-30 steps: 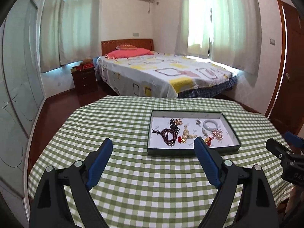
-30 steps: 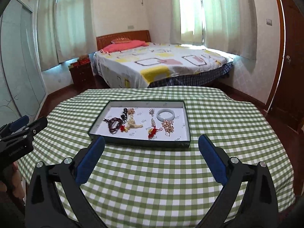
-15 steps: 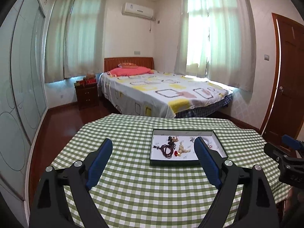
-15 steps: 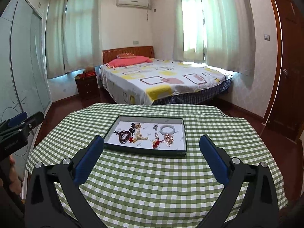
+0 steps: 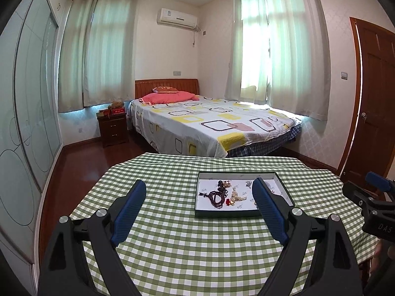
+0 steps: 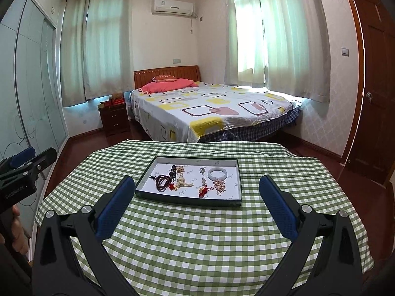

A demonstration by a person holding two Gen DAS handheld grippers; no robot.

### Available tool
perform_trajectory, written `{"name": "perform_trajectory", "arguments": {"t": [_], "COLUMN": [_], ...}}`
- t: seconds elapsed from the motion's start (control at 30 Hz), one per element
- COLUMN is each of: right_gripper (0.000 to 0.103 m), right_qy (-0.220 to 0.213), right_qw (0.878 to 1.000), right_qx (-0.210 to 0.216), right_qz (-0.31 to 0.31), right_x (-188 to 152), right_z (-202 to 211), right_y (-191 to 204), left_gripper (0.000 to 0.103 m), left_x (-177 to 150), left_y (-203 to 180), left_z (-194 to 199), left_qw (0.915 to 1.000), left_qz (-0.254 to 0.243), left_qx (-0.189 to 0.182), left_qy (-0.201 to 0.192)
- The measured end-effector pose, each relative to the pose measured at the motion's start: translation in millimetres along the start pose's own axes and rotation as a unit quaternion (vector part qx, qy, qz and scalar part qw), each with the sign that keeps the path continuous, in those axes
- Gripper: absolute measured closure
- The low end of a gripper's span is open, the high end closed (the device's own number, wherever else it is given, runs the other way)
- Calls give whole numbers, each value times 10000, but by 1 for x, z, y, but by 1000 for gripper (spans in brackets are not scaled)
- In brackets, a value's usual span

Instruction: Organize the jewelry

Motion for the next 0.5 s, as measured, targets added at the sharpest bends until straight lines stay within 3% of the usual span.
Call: {"name": "perform_trajectory", "arguments": {"t": [0.5], "right_gripper": [5], "right_qy": [8], "right_qw": [10000], "right_qx": [9], "right_qz": [-5], "right_x": [0], "right_z": [0], "right_y": [0], "left_gripper": [18], "left_x": [-3], "left_y": [2], "left_z": [0], "left_qw": [10000], "left_qz": [7], "left_qx": [-12], "left_qy": [22]}}
Point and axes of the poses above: each gripper's, at about its wrist camera, not at the fingertips, and z roughly against the way its jaws point, y to its left, x to its top, the point moved 7 cm from there along -z, roughly the way its jaws point, and after that the axes turned 14 degrees about x, right-handed, at the moved point
